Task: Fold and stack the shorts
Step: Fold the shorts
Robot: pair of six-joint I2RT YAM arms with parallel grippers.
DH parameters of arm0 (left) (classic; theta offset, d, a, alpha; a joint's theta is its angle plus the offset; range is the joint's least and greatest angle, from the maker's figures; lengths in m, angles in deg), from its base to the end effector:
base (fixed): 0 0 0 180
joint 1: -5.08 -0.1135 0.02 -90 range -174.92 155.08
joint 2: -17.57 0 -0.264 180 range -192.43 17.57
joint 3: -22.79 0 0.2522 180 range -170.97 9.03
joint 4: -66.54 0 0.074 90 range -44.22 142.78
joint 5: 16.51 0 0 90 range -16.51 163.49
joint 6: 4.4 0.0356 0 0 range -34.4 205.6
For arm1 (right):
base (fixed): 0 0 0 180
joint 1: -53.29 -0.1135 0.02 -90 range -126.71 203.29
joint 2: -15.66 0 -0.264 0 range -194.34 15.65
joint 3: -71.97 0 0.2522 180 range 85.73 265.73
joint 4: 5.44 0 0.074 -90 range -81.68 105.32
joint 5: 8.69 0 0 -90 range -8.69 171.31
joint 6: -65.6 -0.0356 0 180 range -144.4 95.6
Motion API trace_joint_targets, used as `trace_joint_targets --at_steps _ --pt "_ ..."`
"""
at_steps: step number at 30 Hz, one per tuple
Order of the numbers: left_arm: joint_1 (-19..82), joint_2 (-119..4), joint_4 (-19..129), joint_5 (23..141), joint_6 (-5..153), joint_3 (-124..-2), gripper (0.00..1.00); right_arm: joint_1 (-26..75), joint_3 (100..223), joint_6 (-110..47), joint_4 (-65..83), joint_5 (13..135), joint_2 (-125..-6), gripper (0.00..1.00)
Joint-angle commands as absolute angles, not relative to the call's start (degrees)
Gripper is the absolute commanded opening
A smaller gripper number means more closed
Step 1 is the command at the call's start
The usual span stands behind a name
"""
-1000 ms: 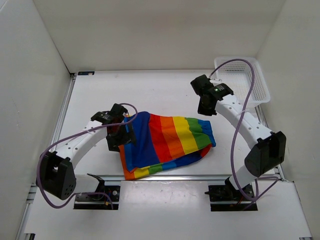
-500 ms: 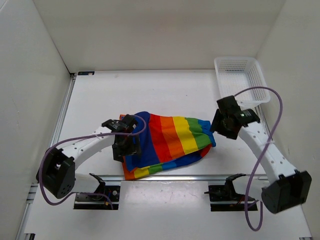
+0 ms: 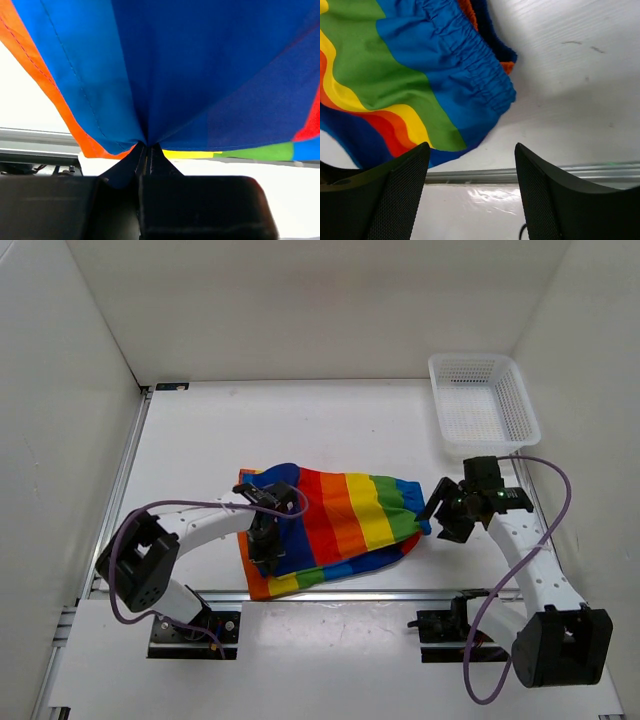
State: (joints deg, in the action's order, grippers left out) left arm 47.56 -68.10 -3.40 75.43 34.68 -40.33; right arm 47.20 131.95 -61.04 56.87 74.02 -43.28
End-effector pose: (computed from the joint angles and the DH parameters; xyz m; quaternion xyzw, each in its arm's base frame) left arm 0.1675 -0.1550 0.1706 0.0739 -0.9969 -0.0042 0.0272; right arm 0.1870 0.0245 0.2484 0.2395 0.9368 0.1476 0.2081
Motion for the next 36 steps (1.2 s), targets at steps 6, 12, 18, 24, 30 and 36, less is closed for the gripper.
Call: trace_joint_targets --at_steps 6,12,18,24,30,36 --pt "47.71 -64.69 -7.15 71.47 34.09 -47.04 0.11 49.86 125.38 -65.79 45.68 60.39 -47.27 0.67" --pt "47.71 -62.06 -12.25 69.02 34.09 -51.69 0.11 49.86 126.42 -66.41 43.39 70.74 -49.30 0.16" --pt "44.30 -60.83 -17.61 64.98 37.68 -63.88 0.11 49.86 139.41 -63.61 43.39 73.66 -54.82 0.00" --pt "42.09 -57.94 -22.10 64.97 39.81 -70.51 0.11 47.40 151.91 -60.70 49.71 75.23 -56.42 0.00" --pt "43.75 -49.67 -20.35 73.30 35.68 -57.61 0.11 45.03 141.58 -60.08 52.78 76.56 -48.60 0.00" --pt "49.55 -46.59 -12.27 80.17 31.81 -41.79 0.11 43.81 128.38 -60.70 50.34 78.39 -44.37 0.11"
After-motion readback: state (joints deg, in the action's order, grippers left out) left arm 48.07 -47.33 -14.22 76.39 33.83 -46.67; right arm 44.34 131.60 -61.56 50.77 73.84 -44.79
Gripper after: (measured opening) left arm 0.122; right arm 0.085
